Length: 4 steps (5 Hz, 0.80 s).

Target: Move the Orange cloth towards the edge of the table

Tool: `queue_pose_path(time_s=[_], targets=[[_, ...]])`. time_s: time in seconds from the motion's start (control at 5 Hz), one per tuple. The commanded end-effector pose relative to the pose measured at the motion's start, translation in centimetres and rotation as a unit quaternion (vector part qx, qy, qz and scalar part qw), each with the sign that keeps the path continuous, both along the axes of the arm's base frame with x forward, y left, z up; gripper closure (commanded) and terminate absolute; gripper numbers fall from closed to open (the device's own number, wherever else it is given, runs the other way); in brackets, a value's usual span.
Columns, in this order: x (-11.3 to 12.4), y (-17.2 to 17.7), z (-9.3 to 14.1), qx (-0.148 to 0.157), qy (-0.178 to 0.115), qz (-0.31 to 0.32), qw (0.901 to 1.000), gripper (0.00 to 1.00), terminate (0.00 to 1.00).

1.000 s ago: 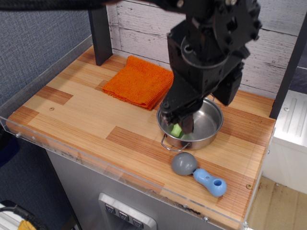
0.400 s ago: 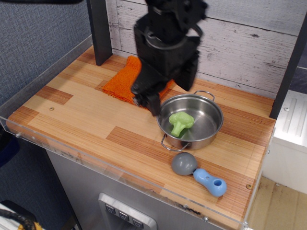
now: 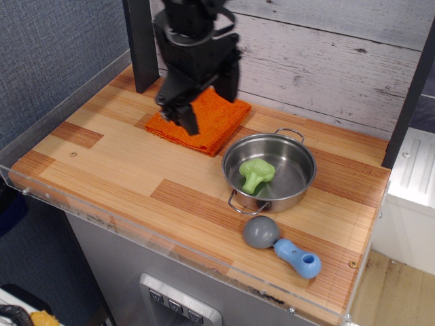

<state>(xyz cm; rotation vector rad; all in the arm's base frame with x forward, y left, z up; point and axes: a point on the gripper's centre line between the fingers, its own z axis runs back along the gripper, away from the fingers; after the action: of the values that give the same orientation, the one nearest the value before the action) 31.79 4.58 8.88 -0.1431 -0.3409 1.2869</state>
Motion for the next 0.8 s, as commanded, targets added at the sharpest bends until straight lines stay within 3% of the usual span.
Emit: queue_pose_path(time_s=[0.0,0.4,0.6], targets=[[3.6,2.2,-1.7,0.021,-0.007,-0.040,0.9989,0.00,0.00],[6.4,2.7,-3.3,0.018,-0.010,-0.042,0.9989,0.00,0.00],[6.5,2.7,-4.6,0.013,-0.002,-0.039,0.9992,0.00,0.00]])
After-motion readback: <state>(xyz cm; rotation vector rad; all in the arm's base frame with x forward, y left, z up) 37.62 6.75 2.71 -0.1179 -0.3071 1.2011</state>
